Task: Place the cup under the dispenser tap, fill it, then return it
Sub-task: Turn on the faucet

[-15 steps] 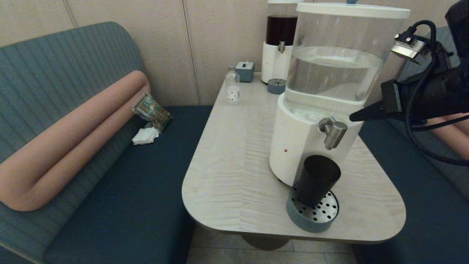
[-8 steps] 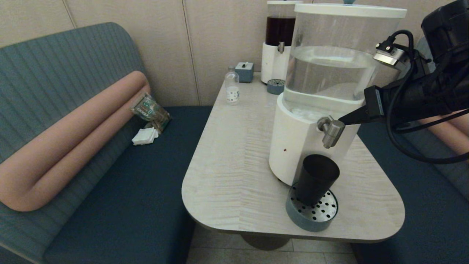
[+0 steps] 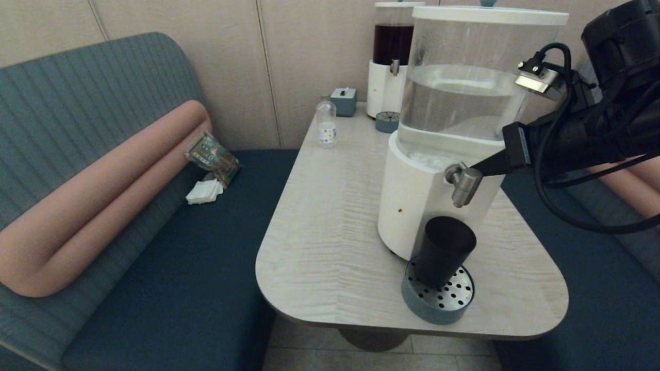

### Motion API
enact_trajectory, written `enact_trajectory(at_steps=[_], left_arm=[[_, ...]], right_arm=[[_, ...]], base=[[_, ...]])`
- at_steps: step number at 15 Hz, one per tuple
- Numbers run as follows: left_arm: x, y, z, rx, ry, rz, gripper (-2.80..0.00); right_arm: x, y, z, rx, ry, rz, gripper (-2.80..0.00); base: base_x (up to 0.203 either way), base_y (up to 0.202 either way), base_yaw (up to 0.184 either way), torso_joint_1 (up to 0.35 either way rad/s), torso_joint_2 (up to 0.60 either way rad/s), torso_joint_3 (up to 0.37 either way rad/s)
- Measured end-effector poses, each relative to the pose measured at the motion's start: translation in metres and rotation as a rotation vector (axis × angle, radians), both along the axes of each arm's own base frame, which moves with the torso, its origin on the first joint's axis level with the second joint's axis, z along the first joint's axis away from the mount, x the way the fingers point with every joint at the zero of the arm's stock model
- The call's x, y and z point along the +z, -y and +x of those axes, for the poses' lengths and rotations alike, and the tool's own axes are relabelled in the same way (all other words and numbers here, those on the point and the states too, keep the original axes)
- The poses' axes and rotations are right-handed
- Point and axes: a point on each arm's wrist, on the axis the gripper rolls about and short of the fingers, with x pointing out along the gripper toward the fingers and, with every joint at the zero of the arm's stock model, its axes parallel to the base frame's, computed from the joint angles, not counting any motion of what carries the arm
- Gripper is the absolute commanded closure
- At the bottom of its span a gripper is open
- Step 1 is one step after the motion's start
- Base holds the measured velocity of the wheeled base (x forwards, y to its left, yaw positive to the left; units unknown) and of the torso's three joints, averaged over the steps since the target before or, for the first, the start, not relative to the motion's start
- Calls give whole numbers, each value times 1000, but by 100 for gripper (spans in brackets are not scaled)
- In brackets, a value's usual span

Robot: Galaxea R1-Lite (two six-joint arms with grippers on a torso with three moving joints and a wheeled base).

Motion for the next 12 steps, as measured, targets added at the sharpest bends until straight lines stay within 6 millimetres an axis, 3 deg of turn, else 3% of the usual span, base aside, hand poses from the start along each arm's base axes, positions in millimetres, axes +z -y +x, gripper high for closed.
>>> enact_trajectory(at_steps=[12], left_arm=[[0,0,0,0,0,1,0]], right_arm=[[-1,-16,-5,78,42,-34,0]], base=[[0,0,0,0,0,0]])
